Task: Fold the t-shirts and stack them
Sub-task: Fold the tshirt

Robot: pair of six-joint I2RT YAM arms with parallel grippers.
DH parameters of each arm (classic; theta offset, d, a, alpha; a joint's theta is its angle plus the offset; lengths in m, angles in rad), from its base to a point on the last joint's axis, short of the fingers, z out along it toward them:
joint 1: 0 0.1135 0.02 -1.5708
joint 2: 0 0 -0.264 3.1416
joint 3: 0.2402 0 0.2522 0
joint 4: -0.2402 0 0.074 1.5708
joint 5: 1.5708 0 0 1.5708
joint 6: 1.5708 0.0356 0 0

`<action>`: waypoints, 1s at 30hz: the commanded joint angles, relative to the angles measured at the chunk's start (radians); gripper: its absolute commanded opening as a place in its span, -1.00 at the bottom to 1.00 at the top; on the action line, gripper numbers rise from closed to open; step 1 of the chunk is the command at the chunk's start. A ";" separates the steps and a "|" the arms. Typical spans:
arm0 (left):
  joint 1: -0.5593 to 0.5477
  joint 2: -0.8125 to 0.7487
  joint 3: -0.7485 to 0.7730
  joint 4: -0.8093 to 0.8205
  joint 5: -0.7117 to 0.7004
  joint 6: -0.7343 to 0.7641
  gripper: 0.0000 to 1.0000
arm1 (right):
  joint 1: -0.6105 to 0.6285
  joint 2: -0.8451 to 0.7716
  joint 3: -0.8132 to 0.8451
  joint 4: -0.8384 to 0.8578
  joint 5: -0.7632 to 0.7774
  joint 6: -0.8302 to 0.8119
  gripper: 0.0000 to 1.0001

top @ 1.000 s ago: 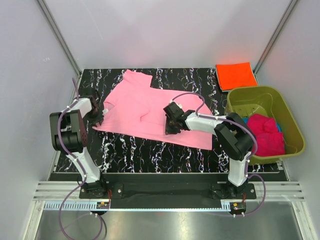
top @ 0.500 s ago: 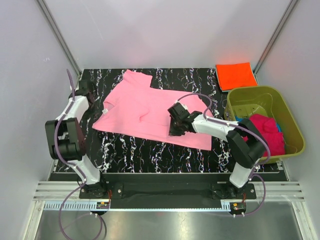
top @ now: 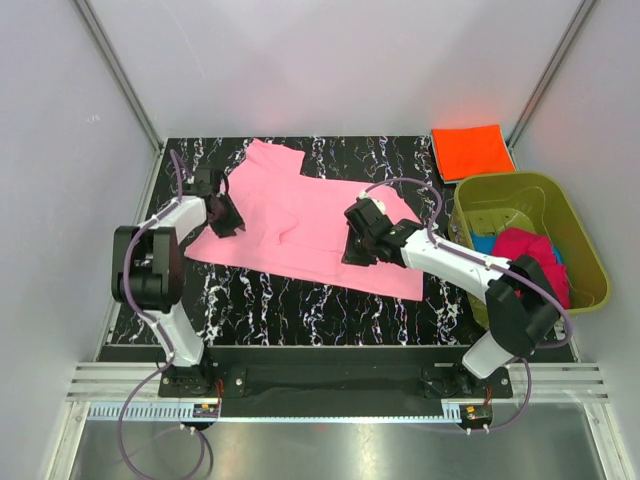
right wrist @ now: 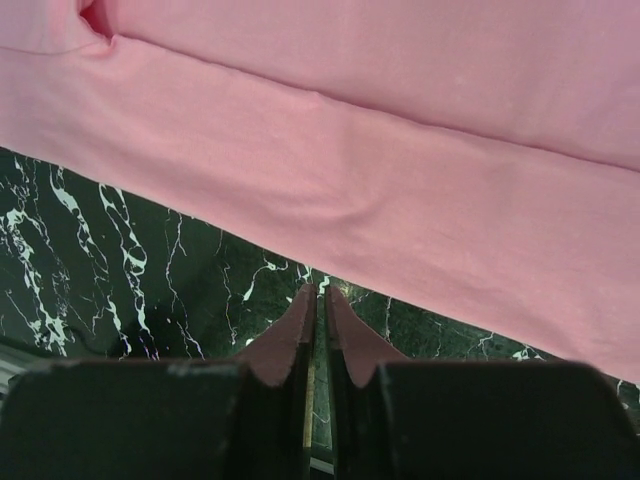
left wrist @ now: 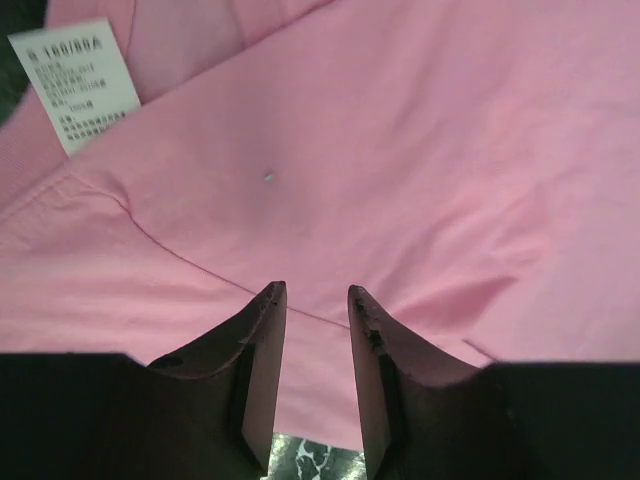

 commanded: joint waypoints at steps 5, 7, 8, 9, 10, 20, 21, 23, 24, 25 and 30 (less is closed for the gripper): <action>0.055 0.022 -0.114 -0.003 -0.075 -0.040 -0.28 | 0.000 -0.074 0.017 -0.037 0.069 -0.021 -0.71; 0.096 -0.001 -0.167 -0.011 -0.111 -0.047 -0.28 | -0.004 -0.082 0.023 -0.050 0.067 -0.031 -0.70; 0.112 -0.007 -0.180 -0.020 -0.122 -0.049 -0.28 | -0.007 -0.096 0.023 -0.054 0.069 -0.040 -0.68; 0.126 -0.010 -0.186 -0.034 -0.148 -0.049 -0.28 | -0.009 -0.103 0.023 -0.060 0.072 -0.043 -0.66; 0.149 -0.019 -0.194 -0.068 -0.168 -0.044 -0.28 | -0.012 -0.112 0.018 -0.063 0.076 -0.043 -0.65; 0.210 -0.182 -0.247 -0.172 -0.242 -0.010 -0.25 | -0.112 -0.165 0.023 -0.082 0.069 -0.098 -0.46; 0.212 -0.217 -0.241 -0.192 -0.233 0.003 -0.25 | -0.156 -0.156 0.037 -0.071 0.051 -0.110 -0.43; 0.210 -0.261 -0.223 -0.197 -0.212 0.026 -0.21 | -0.197 -0.119 0.064 -0.062 -0.011 -0.174 -0.32; 0.212 -0.300 -0.217 -0.195 -0.196 0.045 -0.20 | -0.231 -0.100 0.108 -0.065 -0.032 -0.201 -0.28; 0.210 -0.317 -0.198 -0.192 -0.187 0.052 -0.17 | -0.245 -0.082 0.133 -0.065 -0.058 -0.230 -0.25; 0.212 -0.300 -0.111 -0.091 0.071 0.108 -0.11 | -0.345 0.053 0.299 -0.070 -0.181 -0.345 0.01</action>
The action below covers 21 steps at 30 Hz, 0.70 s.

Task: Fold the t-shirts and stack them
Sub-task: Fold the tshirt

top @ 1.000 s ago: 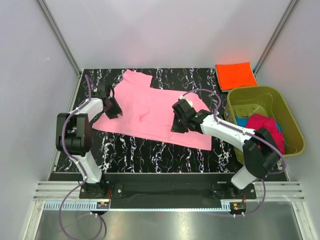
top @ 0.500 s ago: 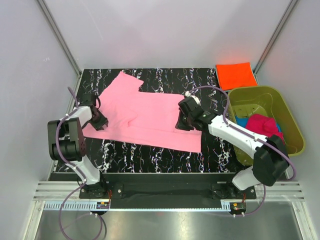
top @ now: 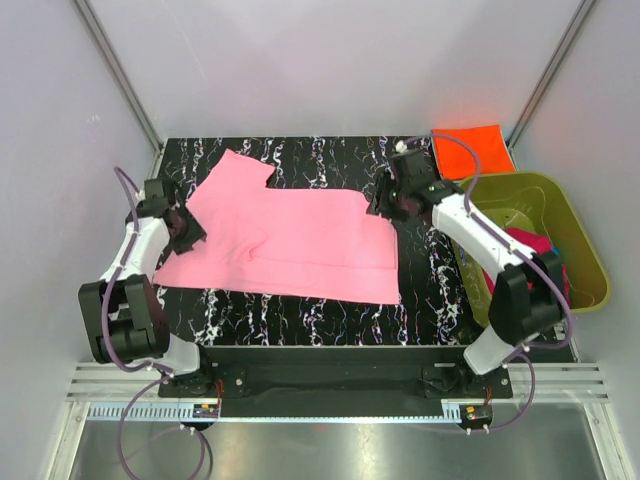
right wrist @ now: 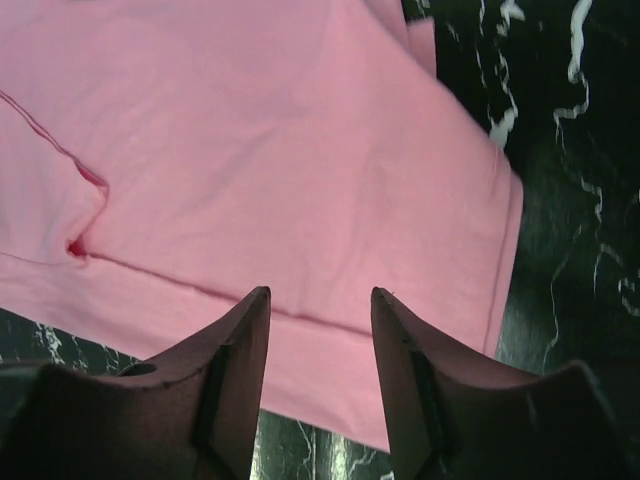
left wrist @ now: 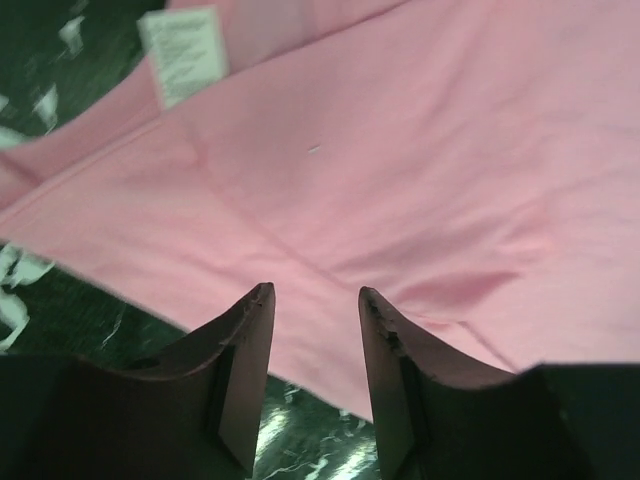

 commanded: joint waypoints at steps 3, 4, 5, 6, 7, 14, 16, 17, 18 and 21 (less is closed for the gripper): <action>0.002 0.048 0.151 0.145 0.314 0.075 -0.10 | -0.114 0.158 0.189 0.010 -0.215 -0.151 0.12; 0.002 0.056 0.168 0.164 0.345 0.075 -0.10 | -0.128 0.209 0.206 0.010 -0.257 -0.168 0.12; 0.002 0.065 0.174 0.182 0.374 0.072 -0.09 | -0.156 0.237 0.225 0.007 -0.282 -0.174 0.12; 0.002 0.096 0.189 0.196 0.417 0.070 -0.07 | -0.166 0.266 0.269 -0.006 -0.299 -0.177 0.06; 0.002 0.116 0.195 0.196 0.431 0.075 -0.06 | -0.173 0.295 0.291 -0.015 -0.310 -0.180 0.02; 0.005 0.268 0.194 0.195 0.430 0.085 -0.04 | -0.202 0.554 0.504 -0.102 -0.253 -0.265 -0.31; 0.005 0.299 0.179 0.201 0.427 0.084 -0.04 | -0.216 0.608 0.556 -0.127 -0.241 -0.300 -0.29; 0.007 0.305 0.172 0.204 0.425 0.084 -0.04 | -0.220 0.623 0.573 -0.136 -0.247 -0.314 -0.26; 0.005 0.320 0.169 0.210 0.427 0.087 -0.04 | -0.232 0.636 0.594 -0.138 -0.268 -0.328 -0.24; 0.005 0.345 0.169 0.207 0.406 0.094 -0.04 | -0.242 0.682 0.619 -0.138 -0.334 -0.381 -0.17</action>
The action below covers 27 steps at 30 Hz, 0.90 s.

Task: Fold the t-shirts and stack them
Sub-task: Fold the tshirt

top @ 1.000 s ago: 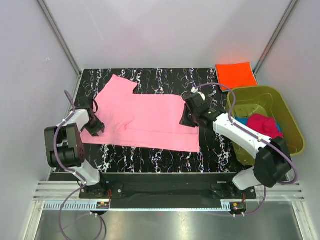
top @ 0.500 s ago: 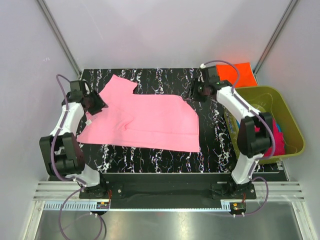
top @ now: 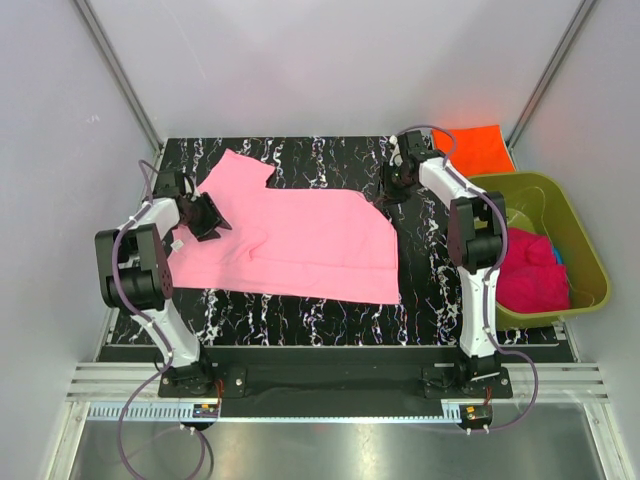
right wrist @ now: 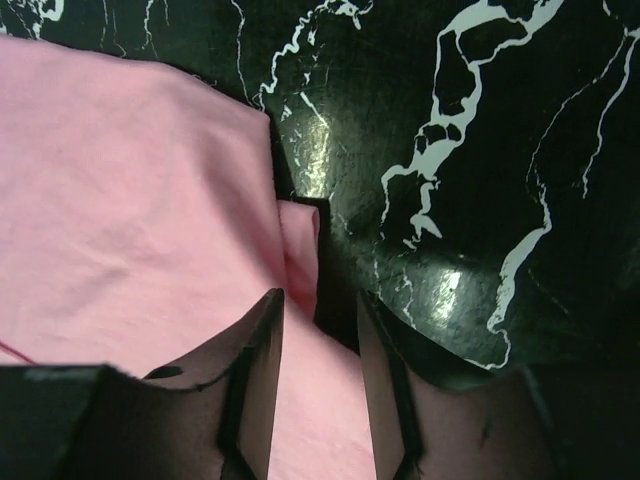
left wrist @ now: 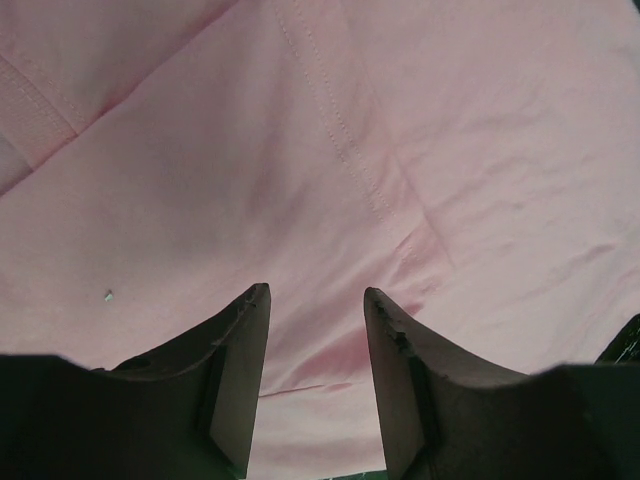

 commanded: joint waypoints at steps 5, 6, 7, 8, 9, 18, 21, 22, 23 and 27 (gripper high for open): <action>0.004 0.036 0.000 0.026 -0.022 0.029 -0.04 | -0.030 0.075 0.101 -0.050 -0.210 -0.165 -0.02; 0.004 0.040 -0.002 0.023 -0.025 0.031 -0.04 | -0.030 0.081 0.106 -0.055 -0.219 -0.171 0.00; 0.004 0.043 -0.002 0.023 -0.026 0.032 -0.04 | -0.032 0.094 0.112 -0.059 -0.225 -0.178 0.00; 0.004 0.046 -0.002 0.022 -0.029 0.032 -0.04 | -0.030 0.101 0.118 -0.068 -0.227 -0.182 0.00; 0.004 0.046 -0.002 0.020 -0.032 0.032 -0.04 | -0.030 0.107 0.126 -0.068 -0.230 -0.183 0.01; 0.004 0.066 0.004 0.010 -0.081 0.043 -0.04 | -0.029 0.134 0.135 -0.065 -0.244 -0.159 -0.25; 0.004 0.079 0.007 0.008 -0.076 0.042 -0.04 | -0.022 0.131 0.130 -0.061 -0.225 -0.146 -0.39; 0.002 0.084 0.007 0.006 -0.076 0.042 -0.04 | -0.016 0.119 0.124 -0.061 -0.210 -0.146 -0.45; 0.002 0.090 0.007 0.006 -0.078 0.042 -0.04 | -0.013 0.113 0.120 -0.059 -0.195 -0.149 -0.55; 0.002 0.096 0.010 0.003 -0.082 0.043 -0.04 | -0.009 0.073 0.085 -0.038 -0.126 -0.131 -0.97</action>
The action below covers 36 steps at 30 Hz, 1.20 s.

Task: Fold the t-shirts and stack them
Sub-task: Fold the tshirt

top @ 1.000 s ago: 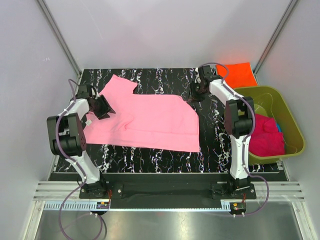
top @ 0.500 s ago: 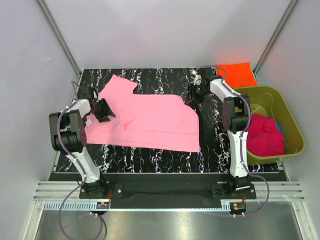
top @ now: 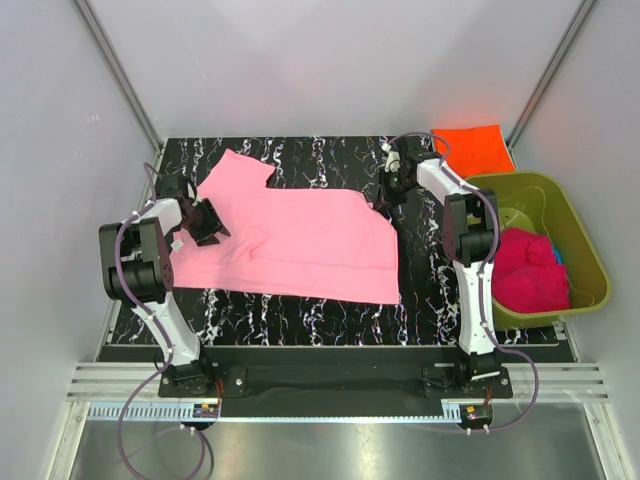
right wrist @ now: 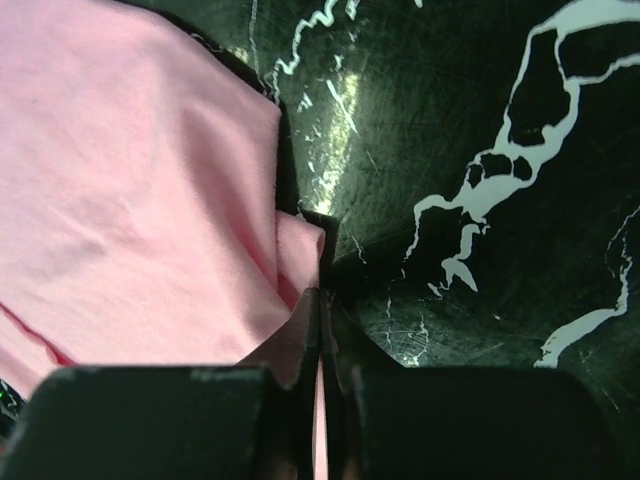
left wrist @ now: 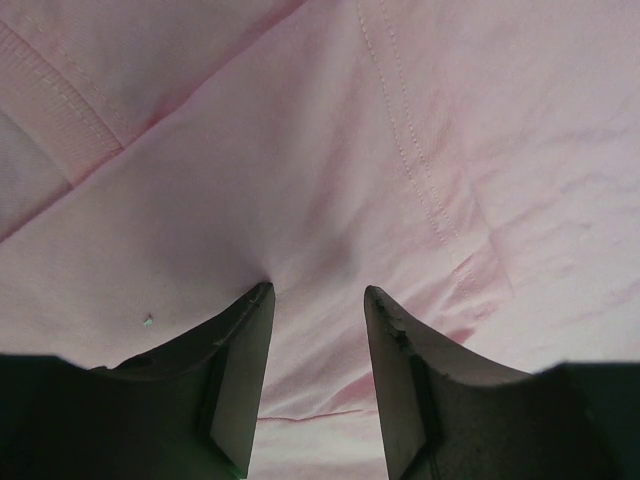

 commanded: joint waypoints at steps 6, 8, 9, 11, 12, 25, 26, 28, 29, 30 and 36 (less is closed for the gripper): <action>0.000 0.030 0.009 0.001 -0.047 0.019 -0.04 | 0.018 -0.148 -0.068 0.040 0.078 0.043 -1.00; 0.000 0.033 0.010 0.001 -0.044 0.019 -0.04 | 0.027 -0.187 -0.107 0.069 0.095 0.055 -1.00; -0.001 0.036 0.010 0.001 -0.044 0.019 -0.04 | 0.027 -0.198 -0.118 0.080 0.107 0.058 -1.00; -0.003 0.039 0.012 0.000 -0.038 0.019 -0.04 | 0.032 -0.213 -0.135 0.098 0.135 0.060 -1.00; -0.006 0.039 0.012 0.000 -0.041 0.019 -0.04 | 0.033 -0.215 -0.138 0.102 0.158 0.065 -1.00; -0.018 0.041 0.016 -0.011 -0.056 0.028 -0.04 | 0.032 -0.173 -0.108 0.151 0.131 0.068 -0.56; -0.020 0.041 0.018 -0.013 -0.059 0.029 -0.04 | 0.032 -0.167 -0.103 0.152 0.111 0.062 -0.48; -0.020 0.039 0.018 -0.013 -0.064 0.031 -0.04 | 0.032 -0.153 -0.098 0.154 0.051 0.054 -0.30; -0.020 0.041 0.021 -0.014 -0.064 0.031 -0.04 | 0.033 -0.147 -0.097 0.154 0.034 0.051 -0.28; -0.021 0.041 0.021 -0.014 -0.064 0.031 -0.04 | 0.036 -0.144 -0.098 0.154 0.029 0.051 -0.27; -0.021 0.038 0.027 -0.017 -0.064 0.033 -0.03 | 0.055 -0.138 -0.123 0.154 0.092 0.055 -0.54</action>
